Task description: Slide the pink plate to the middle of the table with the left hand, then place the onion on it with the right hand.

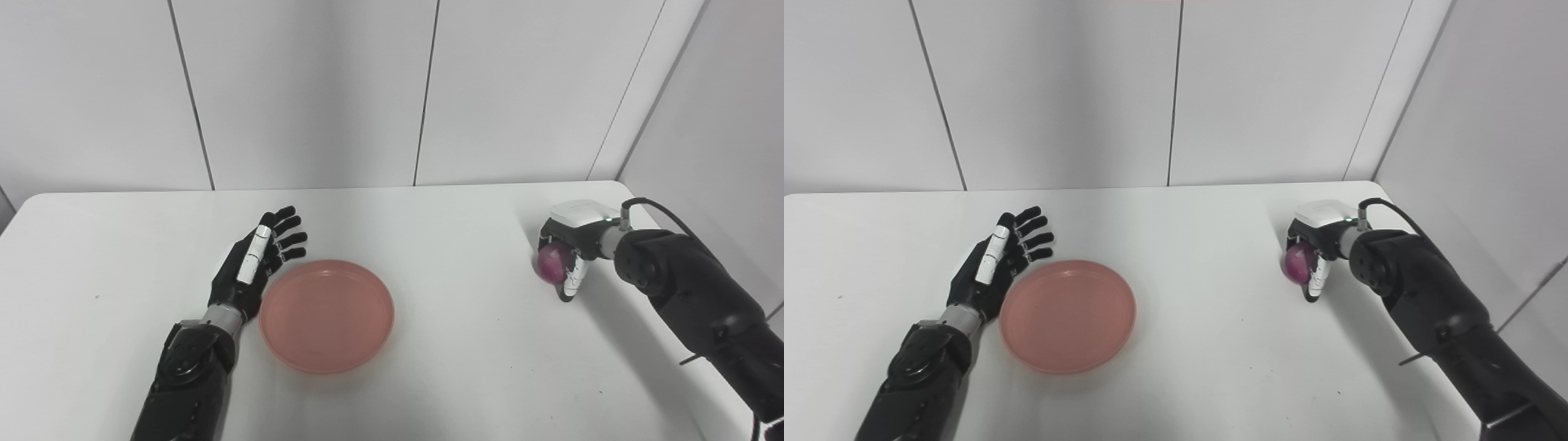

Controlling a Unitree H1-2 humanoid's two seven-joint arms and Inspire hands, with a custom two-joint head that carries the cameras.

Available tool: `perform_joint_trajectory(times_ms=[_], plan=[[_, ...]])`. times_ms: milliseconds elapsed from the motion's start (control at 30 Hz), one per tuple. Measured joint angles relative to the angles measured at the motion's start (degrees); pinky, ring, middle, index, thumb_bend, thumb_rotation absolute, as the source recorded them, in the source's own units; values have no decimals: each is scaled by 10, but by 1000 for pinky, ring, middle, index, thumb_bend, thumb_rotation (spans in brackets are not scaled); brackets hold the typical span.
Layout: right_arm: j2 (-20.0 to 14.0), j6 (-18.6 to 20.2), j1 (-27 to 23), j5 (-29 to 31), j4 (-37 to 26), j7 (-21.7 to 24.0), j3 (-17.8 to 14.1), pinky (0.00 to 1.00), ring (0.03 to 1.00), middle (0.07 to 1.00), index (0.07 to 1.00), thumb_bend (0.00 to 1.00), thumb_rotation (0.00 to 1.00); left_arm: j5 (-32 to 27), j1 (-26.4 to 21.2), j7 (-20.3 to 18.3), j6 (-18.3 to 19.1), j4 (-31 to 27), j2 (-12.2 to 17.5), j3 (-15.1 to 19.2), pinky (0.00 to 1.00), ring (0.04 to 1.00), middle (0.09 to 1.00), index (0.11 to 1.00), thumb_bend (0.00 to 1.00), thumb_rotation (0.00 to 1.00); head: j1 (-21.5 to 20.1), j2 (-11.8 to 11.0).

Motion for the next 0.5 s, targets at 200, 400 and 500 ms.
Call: perform_joint_trajectory(times_ms=[200,400,500], plan=[[-14,-1,-1,1,-28,26,-1,440,507,504,479,527,0,0,0,-1,-3,1,1,0,735,791,861,805,736,814,0,0],[-24,-3,-29,4,-74,50,-8,388,472,495,483,526,1,0,-1,-1,-3,3,1,1,737,790,864,802,735,819,0,0],[-24,-4,-53,6,-94,56,-11,352,426,477,496,526,2,0,-3,-1,-4,7,1,1,740,792,863,801,741,811,1,-1]])
